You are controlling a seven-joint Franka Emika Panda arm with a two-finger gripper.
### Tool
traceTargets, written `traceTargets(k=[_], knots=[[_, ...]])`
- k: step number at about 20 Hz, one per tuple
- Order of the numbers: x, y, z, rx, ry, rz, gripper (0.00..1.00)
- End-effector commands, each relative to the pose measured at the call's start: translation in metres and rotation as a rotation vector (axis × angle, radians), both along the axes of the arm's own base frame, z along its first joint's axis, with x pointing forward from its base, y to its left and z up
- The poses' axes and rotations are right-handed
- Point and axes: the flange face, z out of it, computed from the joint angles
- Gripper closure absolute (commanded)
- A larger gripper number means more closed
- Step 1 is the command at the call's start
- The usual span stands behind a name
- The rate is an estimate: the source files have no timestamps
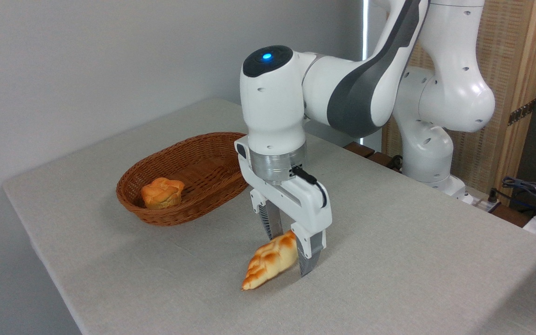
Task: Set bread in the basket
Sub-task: 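Lower the gripper and close it on the pastry's end, then lift the pastry and carry it over the wicker basket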
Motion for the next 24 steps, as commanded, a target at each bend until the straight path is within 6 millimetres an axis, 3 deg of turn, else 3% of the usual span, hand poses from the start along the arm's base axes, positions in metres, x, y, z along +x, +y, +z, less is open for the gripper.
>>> traceTargets(k=[1,9,17,20,24], knots=[[0.010,-0.004,-0.010,0.013,-0.022,-0.022,0.64],[0.014,-0.004,-0.005,0.011,-0.031,-0.020,0.65],[0.040,-0.019,0.096,-0.207,-0.025,0.078,0.63],[0.037,-0.063,0.110,-0.296,-0.013,0.102,0.63],[0.022,-0.155,0.110,-0.273,0.047,0.100,0.58]])
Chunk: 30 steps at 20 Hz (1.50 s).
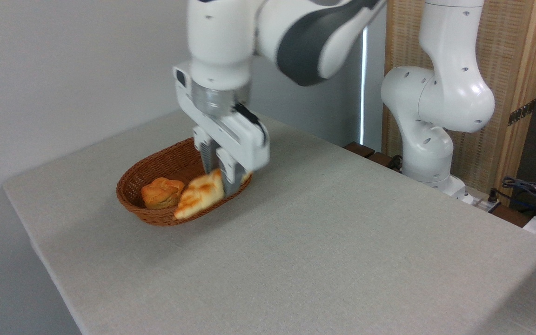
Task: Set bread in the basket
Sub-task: 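Lift the pastry and carry it over the wicker basket, then lower the pastry into the basket beside the bun and release it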
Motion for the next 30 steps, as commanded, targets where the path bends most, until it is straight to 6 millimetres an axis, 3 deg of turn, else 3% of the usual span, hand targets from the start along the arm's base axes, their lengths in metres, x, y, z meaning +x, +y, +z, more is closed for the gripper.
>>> traceTargets(k=[1,4,7,8,9,11,30], knots=[[-0.019,-0.080,0.003,0.012,0.061,0.000,0.58],[-0.038,-0.139,0.000,0.031,0.081,-0.044,0.55],[-0.054,-0.174,-0.005,0.046,0.089,-0.104,0.49],[-0.055,-0.178,-0.006,0.048,0.094,-0.100,0.33],[-0.058,-0.184,-0.009,0.052,0.096,-0.110,0.08],[-0.053,-0.185,-0.014,0.053,0.090,-0.112,0.00],[-0.053,-0.188,-0.016,0.055,0.080,-0.121,0.00]])
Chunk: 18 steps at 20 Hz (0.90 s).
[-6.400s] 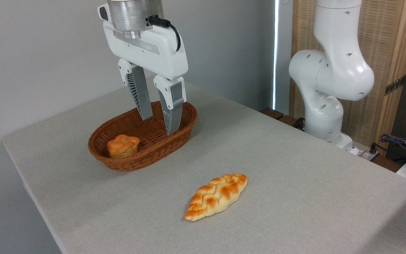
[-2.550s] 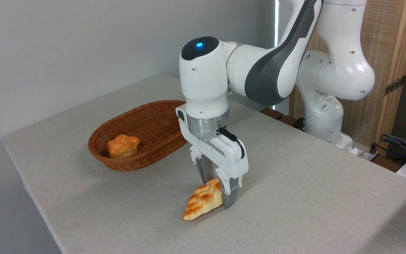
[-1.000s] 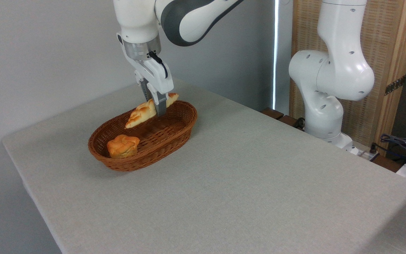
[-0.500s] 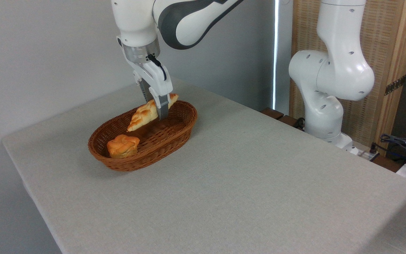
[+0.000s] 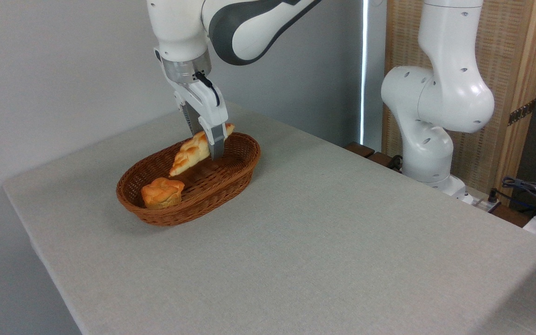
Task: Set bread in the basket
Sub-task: 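Lower the pastry into the basket beside the bun and release it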
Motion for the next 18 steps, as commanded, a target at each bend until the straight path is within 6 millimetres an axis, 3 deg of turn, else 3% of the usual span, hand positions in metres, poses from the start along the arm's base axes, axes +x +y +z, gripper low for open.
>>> traceTargets(k=[1,7,11,13,18], knots=[[0.002,-0.002,0.003,-0.010,-0.012,-0.002,0.00],[0.001,-0.002,0.005,-0.008,-0.016,-0.008,0.00],[0.002,0.003,0.022,-0.013,-0.037,-0.002,0.00],[0.011,0.010,0.051,-0.016,-0.074,0.005,0.00],[0.052,0.066,0.120,0.073,-0.023,0.009,0.00]])
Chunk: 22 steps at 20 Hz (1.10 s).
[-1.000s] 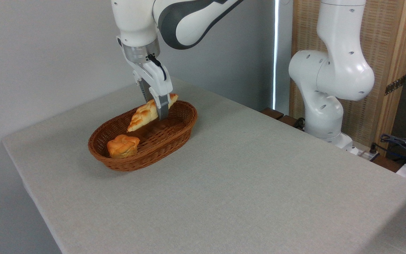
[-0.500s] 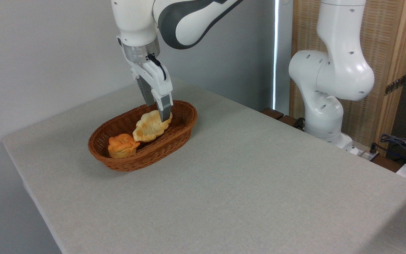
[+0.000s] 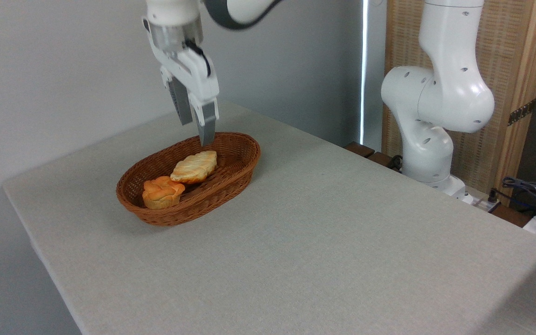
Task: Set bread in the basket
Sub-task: 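Open the gripper and raise it up away from the basket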
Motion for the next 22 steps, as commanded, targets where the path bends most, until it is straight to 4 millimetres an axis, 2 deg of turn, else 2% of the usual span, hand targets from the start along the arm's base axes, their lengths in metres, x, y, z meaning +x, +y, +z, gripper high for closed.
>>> traceTargets(k=[1,3,5,12,15,17,22], knots=[[0.037,0.046,0.048,0.064,0.043,0.011,0.00],[0.056,0.072,0.070,0.075,0.012,0.012,0.00],[0.064,0.094,0.085,0.067,-0.002,-0.046,0.00],[0.074,0.166,0.092,0.068,-0.041,0.009,0.00],[0.074,0.171,0.090,0.067,-0.054,0.021,0.00],[0.080,0.168,0.077,0.065,-0.082,0.033,0.00],[0.071,0.170,0.071,0.063,-0.094,0.032,0.00]])
